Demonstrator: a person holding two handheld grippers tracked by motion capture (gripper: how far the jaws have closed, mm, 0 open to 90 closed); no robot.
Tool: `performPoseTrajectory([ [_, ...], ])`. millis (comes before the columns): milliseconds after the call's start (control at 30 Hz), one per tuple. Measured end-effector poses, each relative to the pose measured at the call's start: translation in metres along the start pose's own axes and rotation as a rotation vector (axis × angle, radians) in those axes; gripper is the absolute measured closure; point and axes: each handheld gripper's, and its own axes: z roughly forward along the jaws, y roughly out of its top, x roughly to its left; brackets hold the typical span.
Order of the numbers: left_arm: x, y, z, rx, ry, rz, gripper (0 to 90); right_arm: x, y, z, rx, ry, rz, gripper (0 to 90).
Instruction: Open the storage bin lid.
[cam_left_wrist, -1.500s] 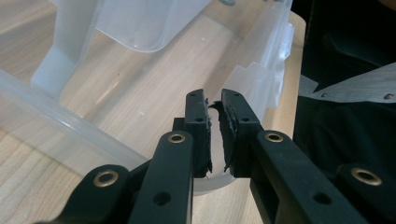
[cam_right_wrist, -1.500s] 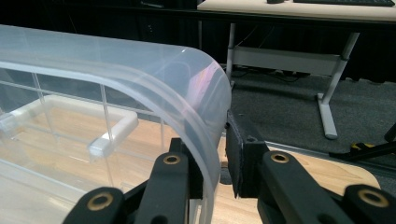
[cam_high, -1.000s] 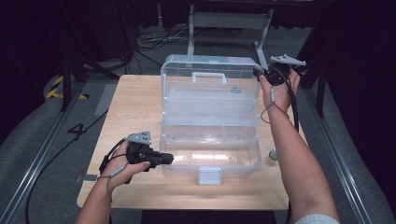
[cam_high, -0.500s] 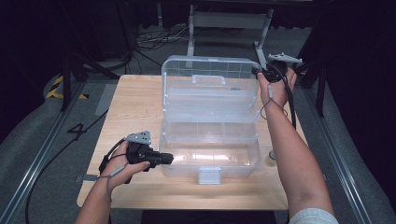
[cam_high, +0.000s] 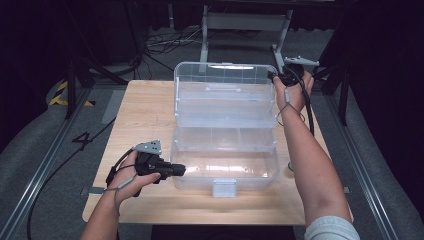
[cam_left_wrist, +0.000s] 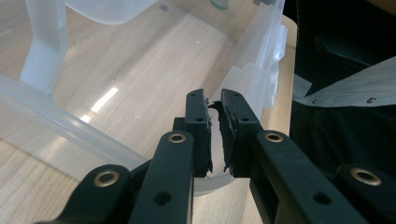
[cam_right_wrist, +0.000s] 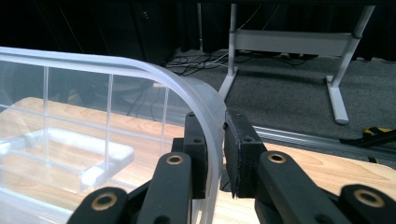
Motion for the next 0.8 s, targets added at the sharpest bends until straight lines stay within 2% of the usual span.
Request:
performPoseTrajectory([
  [167,0.0,0.0,0.0,-0.002,-0.002,-0.003,82.0,-0.001,-0.002,0.009,-0.002,-0.008,-0.034,80.6],
  [267,0.0,0.0,0.0,-0.003,-0.002,-0.003,82.1,-0.004,-0.004,0.012,0.0,0.001,-0.023,80.5],
  [433,0.001,-0.001,0.0,-0.008,-0.007,-0.008,81.9,-0.005,-0.005,0.017,0.005,0.002,-0.048,80.6],
  [567,0.001,-0.001,0.0,-0.008,-0.006,-0.007,81.8,-0.007,-0.006,0.021,0.01,0.008,-0.041,80.9],
  [700,0.001,-0.001,0.0,-0.01,-0.006,-0.006,81.7,-0.006,-0.007,0.022,0.002,0.005,-0.063,81.2],
  [800,0.001,-0.001,0.0,-0.009,-0.006,-0.006,81.7,-0.007,-0.008,0.024,-0.001,0.01,-0.061,81.4],
])
